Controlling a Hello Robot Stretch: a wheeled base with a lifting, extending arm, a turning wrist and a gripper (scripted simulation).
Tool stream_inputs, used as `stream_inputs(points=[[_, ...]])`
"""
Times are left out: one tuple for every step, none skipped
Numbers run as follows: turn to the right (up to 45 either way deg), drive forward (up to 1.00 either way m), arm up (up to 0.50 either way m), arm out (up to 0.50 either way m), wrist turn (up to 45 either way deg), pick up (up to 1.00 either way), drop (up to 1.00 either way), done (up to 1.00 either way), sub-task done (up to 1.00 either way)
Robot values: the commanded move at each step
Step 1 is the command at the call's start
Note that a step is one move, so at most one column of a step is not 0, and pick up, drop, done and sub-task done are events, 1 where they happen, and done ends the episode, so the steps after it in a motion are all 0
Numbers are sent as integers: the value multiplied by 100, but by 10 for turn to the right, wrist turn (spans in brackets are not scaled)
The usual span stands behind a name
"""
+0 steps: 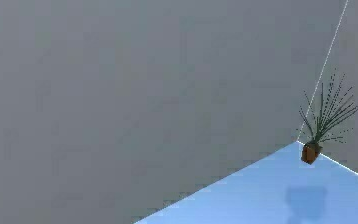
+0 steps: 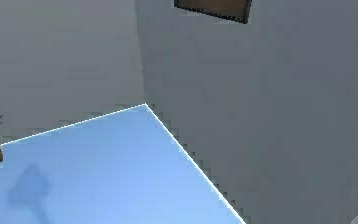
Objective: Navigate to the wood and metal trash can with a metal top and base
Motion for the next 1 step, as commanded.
stream_inputs(points=[[-450,0,0,0,0,0,0,0,0]])
